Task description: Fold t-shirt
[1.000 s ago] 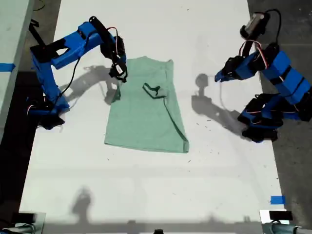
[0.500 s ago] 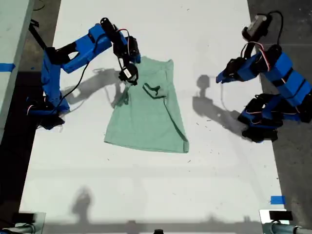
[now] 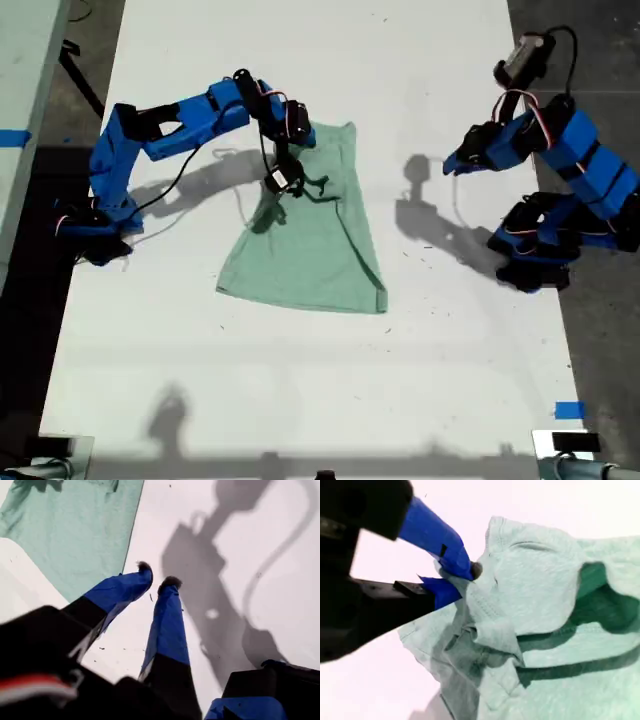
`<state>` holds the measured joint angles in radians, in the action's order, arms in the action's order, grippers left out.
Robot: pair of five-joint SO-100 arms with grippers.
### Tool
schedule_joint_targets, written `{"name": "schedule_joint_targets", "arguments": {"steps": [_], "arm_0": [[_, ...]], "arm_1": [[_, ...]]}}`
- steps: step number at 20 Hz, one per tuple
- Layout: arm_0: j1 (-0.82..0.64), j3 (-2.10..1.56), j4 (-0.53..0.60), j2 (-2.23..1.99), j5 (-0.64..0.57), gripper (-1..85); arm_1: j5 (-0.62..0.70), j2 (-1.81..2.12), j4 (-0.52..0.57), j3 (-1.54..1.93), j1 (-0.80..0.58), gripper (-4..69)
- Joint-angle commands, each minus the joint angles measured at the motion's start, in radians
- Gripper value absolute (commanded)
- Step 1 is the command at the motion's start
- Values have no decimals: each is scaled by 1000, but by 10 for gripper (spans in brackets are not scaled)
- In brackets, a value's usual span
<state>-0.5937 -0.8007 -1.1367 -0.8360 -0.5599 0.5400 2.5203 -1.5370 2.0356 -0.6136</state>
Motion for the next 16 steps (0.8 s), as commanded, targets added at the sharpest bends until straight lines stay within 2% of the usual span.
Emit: {"name": "schedule_joint_targets", "arguments": {"steps": [1,2,4,8,12,16], "arm_0": [[26,74,49,-17,9,85],[26,75,46,-29,-14,201],[21,74,17,-91,-48,236],[6,71,-87,-255,-103,246],[5,44,-285,-425,-117,248],[89,-28,-463,-555,-101,248]], "arm_1": [[-12,20,-11,-6,12,72],[-12,20,-11,-6,12,72],[-12,20,-5,0,9,72],[-9,18,0,2,8,72],[-8,12,3,-14,35,72],[-5,-26,37,-49,138,89]]}}
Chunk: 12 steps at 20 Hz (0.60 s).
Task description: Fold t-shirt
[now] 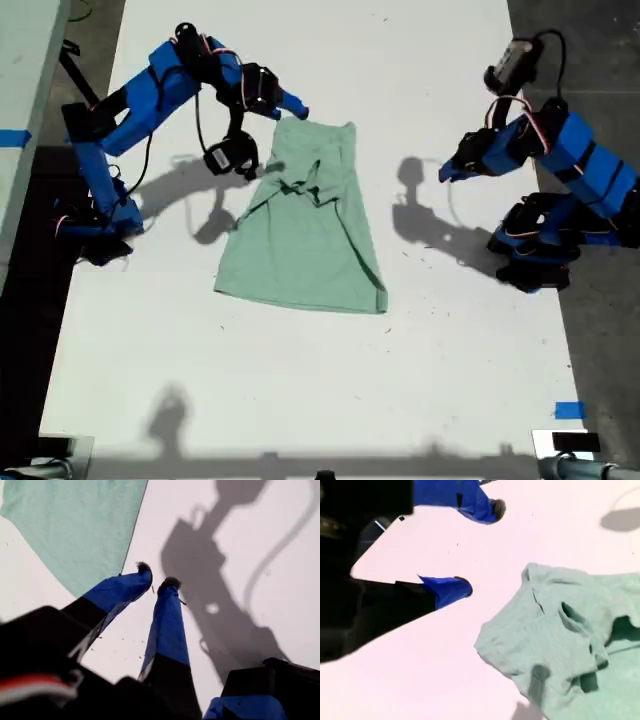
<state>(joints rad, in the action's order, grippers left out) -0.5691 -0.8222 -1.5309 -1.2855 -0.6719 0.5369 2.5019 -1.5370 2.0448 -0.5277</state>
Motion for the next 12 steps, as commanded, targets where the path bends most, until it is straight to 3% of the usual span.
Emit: {"name": "schedule_joint_targets", "arguments": {"steps": [1,6,12], "arm_0": [[97,-28,-98,-130,26,248],[247,-279,-86,-288,112,245],[360,-735,107,-555,239,242]], "arm_1": [[-8,-20,54,-61,86,102],[-40,-97,160,-66,270,155],[-38,-215,281,-86,428,211]]}}
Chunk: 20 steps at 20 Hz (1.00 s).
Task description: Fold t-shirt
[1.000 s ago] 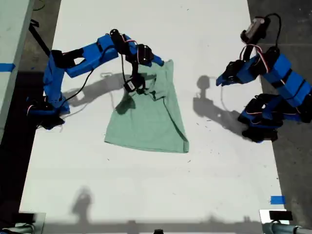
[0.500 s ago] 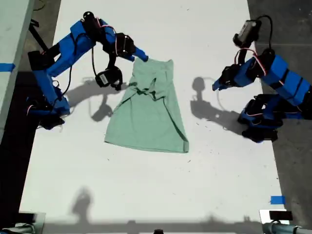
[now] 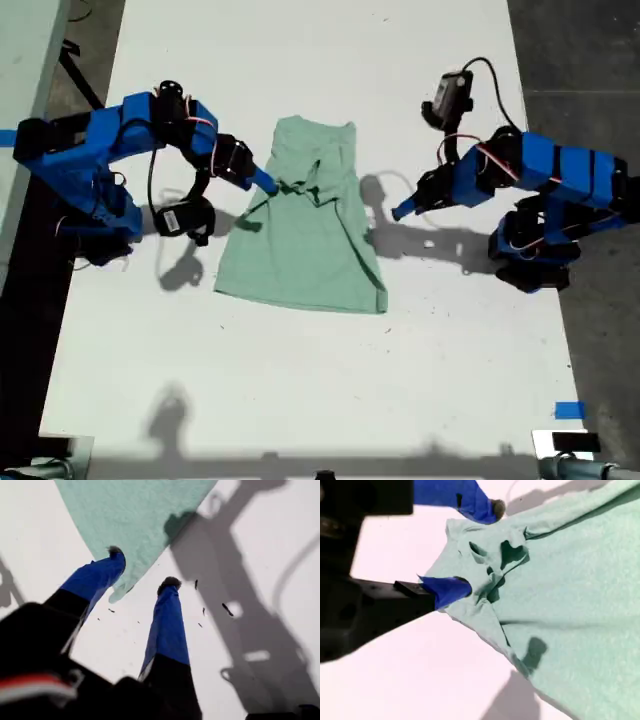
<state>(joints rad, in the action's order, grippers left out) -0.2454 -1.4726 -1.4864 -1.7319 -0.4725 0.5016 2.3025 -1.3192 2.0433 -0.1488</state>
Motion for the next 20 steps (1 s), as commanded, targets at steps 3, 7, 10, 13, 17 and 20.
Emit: {"name": "schedule_joint_targets", "arguments": {"steps": [3,7,10,13,17,20], "arm_0": [[66,-224,109,-192,94,240],[94,-307,149,-253,135,236],[100,-354,172,-288,149,232],[101,-380,192,-299,152,230],[101,-385,209,-290,152,230],[97,-393,212,-288,150,230]], "arm_1": [[0,-91,124,-81,124,252],[2,-173,195,-81,190,268],[-5,-227,233,-81,218,268],[-6,-273,255,-83,236,268],[-5,-374,298,-74,247,264],[-2,-462,353,-72,258,266]]}}
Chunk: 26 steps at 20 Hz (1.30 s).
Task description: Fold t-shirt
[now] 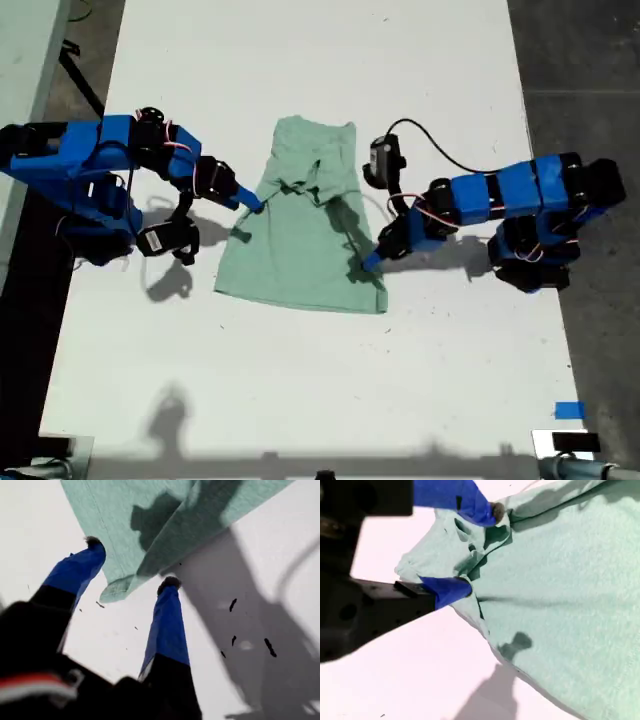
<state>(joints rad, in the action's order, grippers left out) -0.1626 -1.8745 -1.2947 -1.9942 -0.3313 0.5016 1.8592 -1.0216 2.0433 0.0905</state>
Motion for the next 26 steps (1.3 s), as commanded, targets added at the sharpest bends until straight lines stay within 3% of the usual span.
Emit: {"name": "schedule_joint_targets", "arguments": {"steps": [1,5,7,17,20,22,26], "arm_0": [[14,9,20,-26,9,230],[8,0,21,-26,8,229],[6,0,21,-26,6,228],[-3,-2,26,-26,2,226],[-3,-2,28,-26,0,225],[-3,0,28,-26,-2,224],[0,0,35,-26,-3,223]], "arm_1": [[-2,-44,75,-71,21,262],[-14,-92,163,-17,31,218],[-20,-89,189,21,29,148],[-31,-132,259,81,35,183],[-35,-140,267,87,35,25],[-25,-135,219,52,37,-9],[-18,-135,43,-103,40,-9]]}}
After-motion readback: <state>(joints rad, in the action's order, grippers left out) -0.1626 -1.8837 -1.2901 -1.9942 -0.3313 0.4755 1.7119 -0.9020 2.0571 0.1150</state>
